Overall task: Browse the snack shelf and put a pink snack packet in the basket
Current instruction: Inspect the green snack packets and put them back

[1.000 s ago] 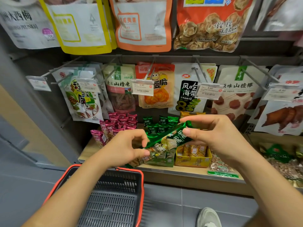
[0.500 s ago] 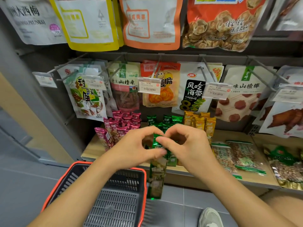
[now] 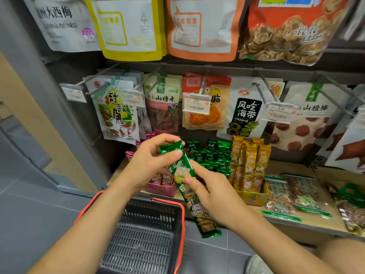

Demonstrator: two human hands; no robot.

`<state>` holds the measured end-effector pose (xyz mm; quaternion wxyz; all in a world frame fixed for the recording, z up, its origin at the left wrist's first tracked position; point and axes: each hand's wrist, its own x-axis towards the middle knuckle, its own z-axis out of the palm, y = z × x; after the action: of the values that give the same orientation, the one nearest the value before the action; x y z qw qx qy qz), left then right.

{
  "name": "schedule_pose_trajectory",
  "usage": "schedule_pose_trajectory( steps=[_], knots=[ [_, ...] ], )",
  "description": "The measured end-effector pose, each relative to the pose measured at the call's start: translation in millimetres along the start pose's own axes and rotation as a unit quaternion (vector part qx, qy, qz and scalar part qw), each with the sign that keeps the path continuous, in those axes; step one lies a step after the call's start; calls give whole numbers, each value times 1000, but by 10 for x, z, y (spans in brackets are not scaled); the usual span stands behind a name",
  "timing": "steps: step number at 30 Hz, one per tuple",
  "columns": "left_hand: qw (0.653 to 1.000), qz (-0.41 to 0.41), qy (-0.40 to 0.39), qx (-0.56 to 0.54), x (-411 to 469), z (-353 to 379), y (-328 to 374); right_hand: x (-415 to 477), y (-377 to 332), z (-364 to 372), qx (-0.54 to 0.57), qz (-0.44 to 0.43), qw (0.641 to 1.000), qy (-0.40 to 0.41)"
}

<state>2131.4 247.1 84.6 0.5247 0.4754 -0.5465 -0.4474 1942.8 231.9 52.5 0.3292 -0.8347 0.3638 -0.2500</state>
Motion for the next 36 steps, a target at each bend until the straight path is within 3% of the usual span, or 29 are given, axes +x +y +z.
schedule_pose_trajectory(
  steps=[3, 7, 9, 12, 15, 18, 21, 24, 29, 32, 36],
  knots=[
    [995, -30, -30, 91, -6, -138, 34, 16, 18, 33, -5, -9, 1000, 17],
    [975, -66, -141, 158, -51, -317, 58, 18, 49, 111, 48, 11, 999, 20],
    [972, -66, -141, 175, -60, -351, 18, 36, 61, 140, 84, 17, 996, 12],
    [973, -71, -89, 201, -56, -368, -48, 66, 76, 158, 156, 12, 986, -61],
    [969, -63, 15, 238, -6, -402, -110, 39, 145, 187, 151, 87, 968, -179],
    [959, -54, 122, 249, 55, -486, -163, 16, 192, 248, 129, 98, 972, -172],
    [970, -82, 160, 163, 87, -526, -203, 71, 215, 227, 79, 67, 992, -66],
    [977, -103, 125, 138, 94, -553, -182, 44, 256, 237, 27, 48, 998, -19],
    [976, -72, 101, 177, 69, -606, -182, -31, 381, 417, -22, 65, 996, -48],
    [968, -54, 115, 214, 77, -548, -202, 2, 519, 401, -158, 79, 980, -85],
    [940, -33, 143, 307, 121, -537, -251, 68, 706, 243, -346, 81, 933, -49]
  ],
)
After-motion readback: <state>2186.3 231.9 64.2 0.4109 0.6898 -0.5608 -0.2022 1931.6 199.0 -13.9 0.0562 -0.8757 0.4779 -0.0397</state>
